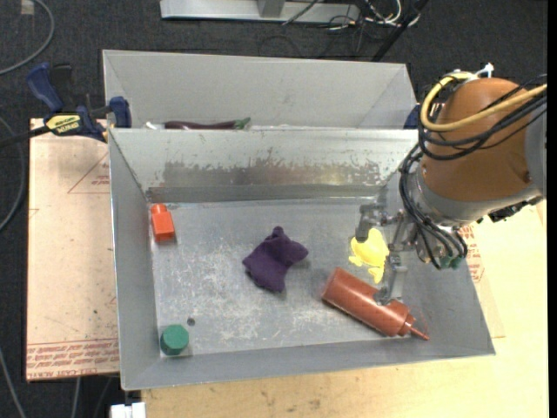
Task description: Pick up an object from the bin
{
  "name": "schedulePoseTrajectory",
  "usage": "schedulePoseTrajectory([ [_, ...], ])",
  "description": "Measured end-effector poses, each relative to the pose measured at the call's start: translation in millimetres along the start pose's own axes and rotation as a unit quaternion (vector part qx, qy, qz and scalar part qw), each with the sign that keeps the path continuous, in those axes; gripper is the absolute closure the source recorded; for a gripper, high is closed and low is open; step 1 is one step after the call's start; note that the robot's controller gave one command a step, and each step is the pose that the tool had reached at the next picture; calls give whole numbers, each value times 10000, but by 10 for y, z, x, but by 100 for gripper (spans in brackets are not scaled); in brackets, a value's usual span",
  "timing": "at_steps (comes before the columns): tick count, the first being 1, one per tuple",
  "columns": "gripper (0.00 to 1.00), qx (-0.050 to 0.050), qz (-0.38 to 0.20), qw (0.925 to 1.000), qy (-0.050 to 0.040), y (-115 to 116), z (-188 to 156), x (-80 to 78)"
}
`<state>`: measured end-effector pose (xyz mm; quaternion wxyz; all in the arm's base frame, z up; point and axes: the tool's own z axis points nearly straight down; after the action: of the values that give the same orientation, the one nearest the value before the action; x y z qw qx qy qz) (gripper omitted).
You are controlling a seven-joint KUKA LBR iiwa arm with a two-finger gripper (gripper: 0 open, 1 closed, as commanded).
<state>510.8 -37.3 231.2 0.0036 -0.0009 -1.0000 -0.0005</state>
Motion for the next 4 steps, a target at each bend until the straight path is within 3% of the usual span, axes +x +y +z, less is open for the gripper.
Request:
schedulePoseTrajectory([
  [1, 0, 4, -8, 10000, -40, 2, -45, -13],
  [2, 0, -7, 429, 9991, -72, -212, 271, 99],
  [3, 0, 1, 475, 9989, -32, -386, 669, 224],
  [4, 0, -14, 662, 9978, -72, -508, 814, 210],
])
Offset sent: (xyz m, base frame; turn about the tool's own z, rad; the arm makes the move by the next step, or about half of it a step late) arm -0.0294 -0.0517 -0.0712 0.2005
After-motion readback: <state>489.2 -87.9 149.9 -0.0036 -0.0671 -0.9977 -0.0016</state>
